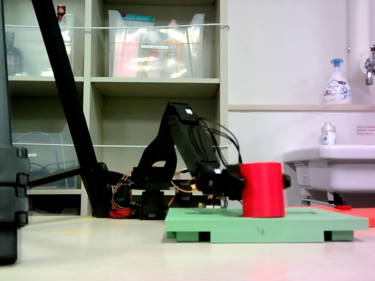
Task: Put the cylinder block into the corresponding hole
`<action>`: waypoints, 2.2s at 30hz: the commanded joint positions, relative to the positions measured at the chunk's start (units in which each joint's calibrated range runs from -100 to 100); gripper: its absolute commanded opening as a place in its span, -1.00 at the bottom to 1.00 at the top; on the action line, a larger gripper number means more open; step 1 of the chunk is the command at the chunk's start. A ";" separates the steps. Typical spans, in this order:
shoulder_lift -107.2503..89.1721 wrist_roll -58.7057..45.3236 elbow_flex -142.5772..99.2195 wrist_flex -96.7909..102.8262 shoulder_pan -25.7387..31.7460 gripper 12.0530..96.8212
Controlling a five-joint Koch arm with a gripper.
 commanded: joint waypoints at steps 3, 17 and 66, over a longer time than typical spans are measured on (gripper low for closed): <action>-0.46 0.05 1.77 -0.23 0.88 -0.45; -9.26 0.05 -7.30 0.92 -0.10 -0.45; -124.76 -53.04 -79.19 -51.27 -19.88 -0.18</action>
